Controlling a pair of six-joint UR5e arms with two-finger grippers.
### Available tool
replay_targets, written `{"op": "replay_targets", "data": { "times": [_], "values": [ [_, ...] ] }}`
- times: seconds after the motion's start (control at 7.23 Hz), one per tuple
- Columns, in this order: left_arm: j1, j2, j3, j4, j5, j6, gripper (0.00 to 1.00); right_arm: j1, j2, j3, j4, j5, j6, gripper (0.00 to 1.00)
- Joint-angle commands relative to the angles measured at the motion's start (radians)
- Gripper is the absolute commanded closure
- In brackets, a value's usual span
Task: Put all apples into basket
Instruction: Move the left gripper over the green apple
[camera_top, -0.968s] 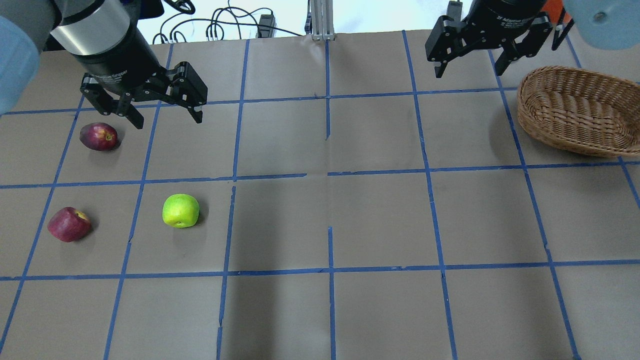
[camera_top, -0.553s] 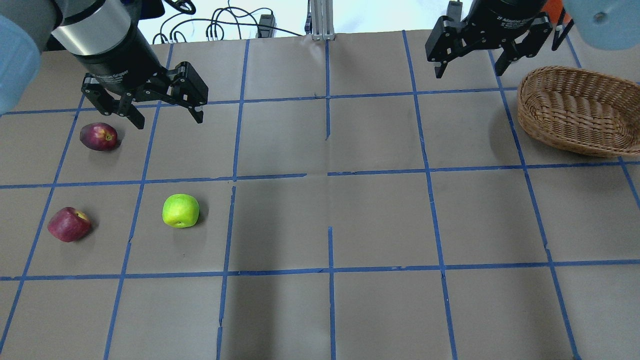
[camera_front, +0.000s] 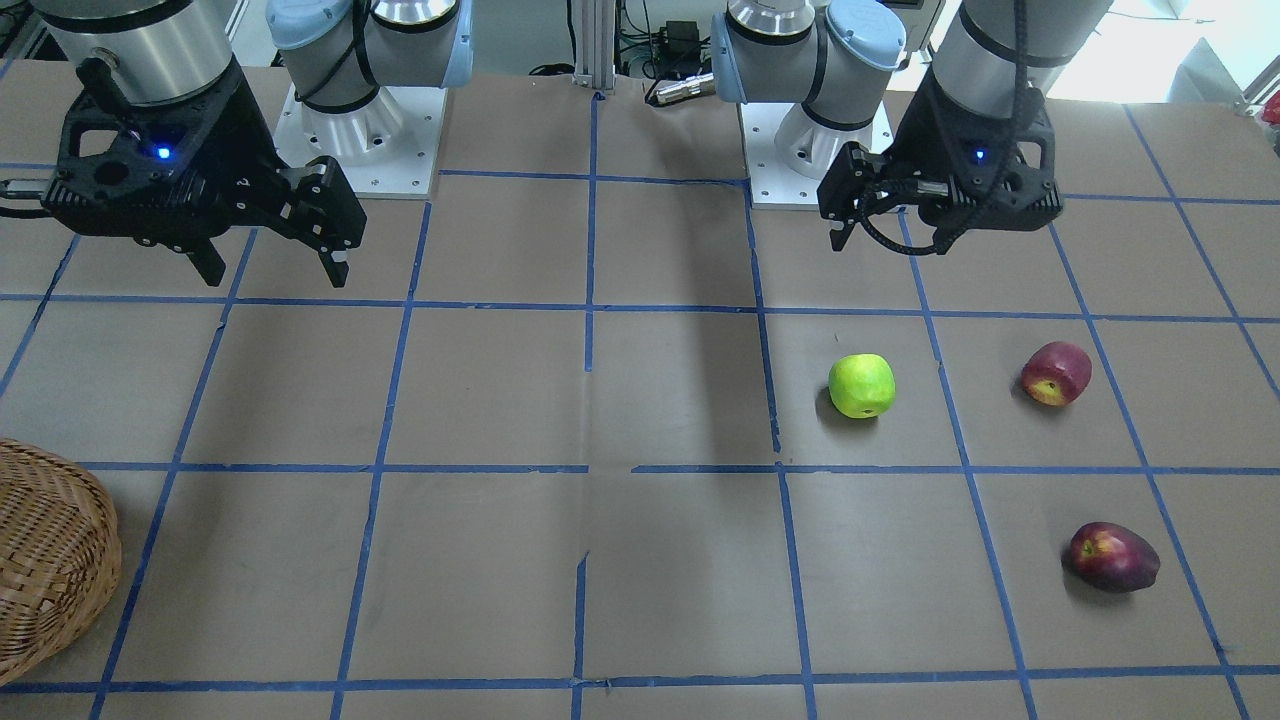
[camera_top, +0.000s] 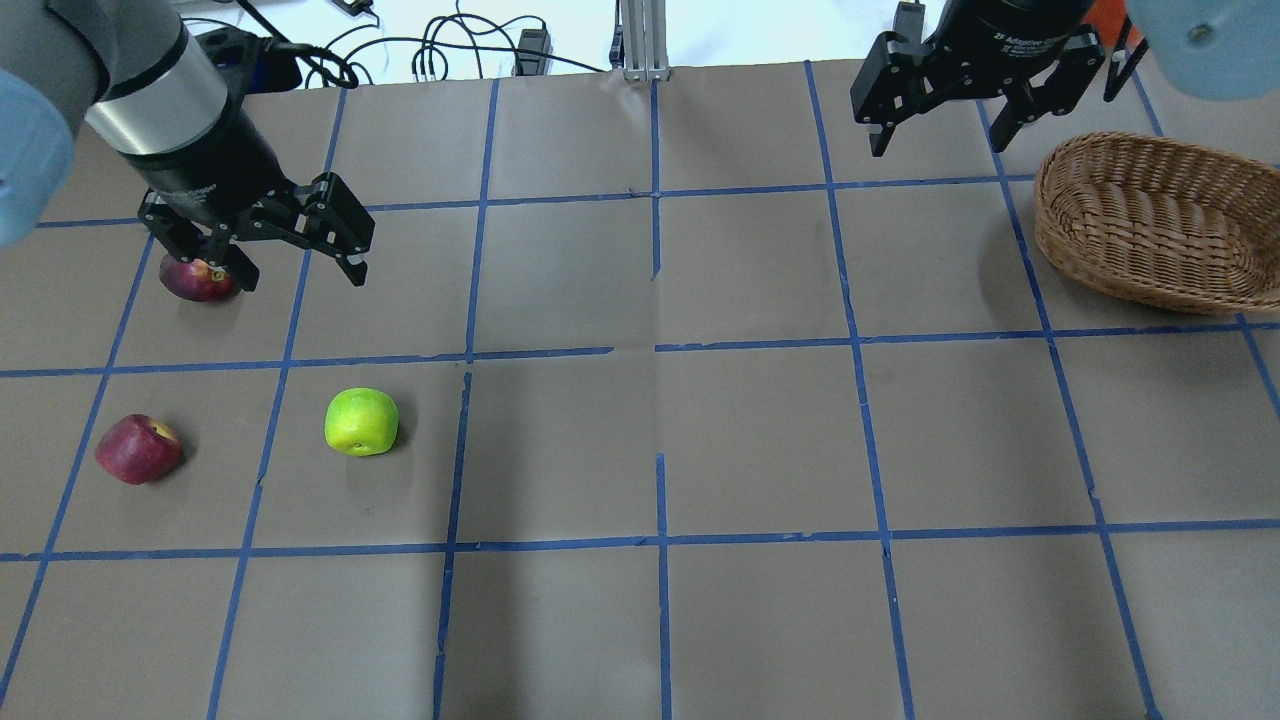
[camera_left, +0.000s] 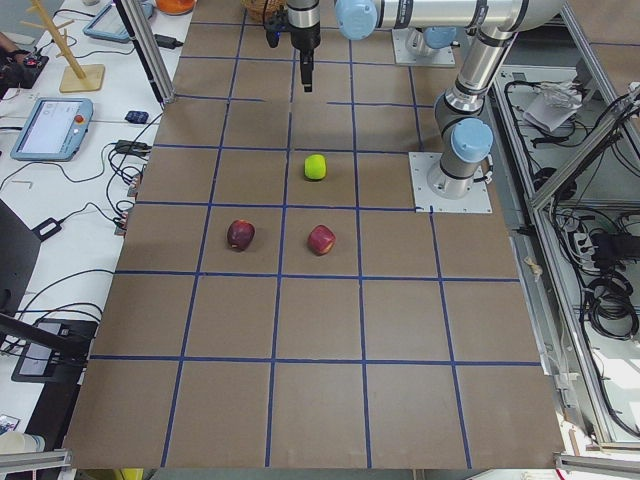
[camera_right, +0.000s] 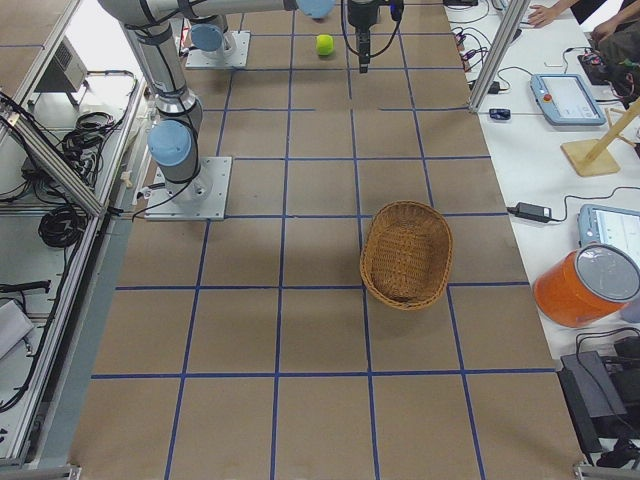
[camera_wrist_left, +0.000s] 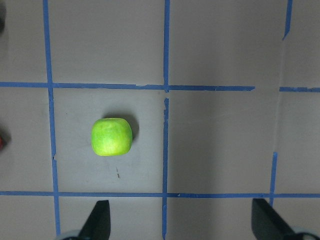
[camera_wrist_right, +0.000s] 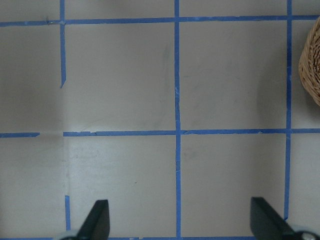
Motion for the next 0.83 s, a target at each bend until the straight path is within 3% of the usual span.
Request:
{"op": "replay_targets", "data": {
  "times": [0.0, 0.28, 0.69],
  "values": [
    [0.019, -0.056, -0.168, 0.201, 0.036, 0.037, 0.0, 0.0, 0.0, 0.0, -0.001, 0.002, 0.002, 0.0],
    [0.044, -0.111, -0.277, 0.387, 0.093, 0.08, 0.0, 0.0, 0.0, 0.0, -0.003, 0.0, 0.002, 0.0],
    [0.068, -0.174, -0.402, 0.465, 0.092, 0.08, 0.0, 0.002, 0.0, 0.003, -0.003, 0.0, 0.002, 0.0]
  ]
}}
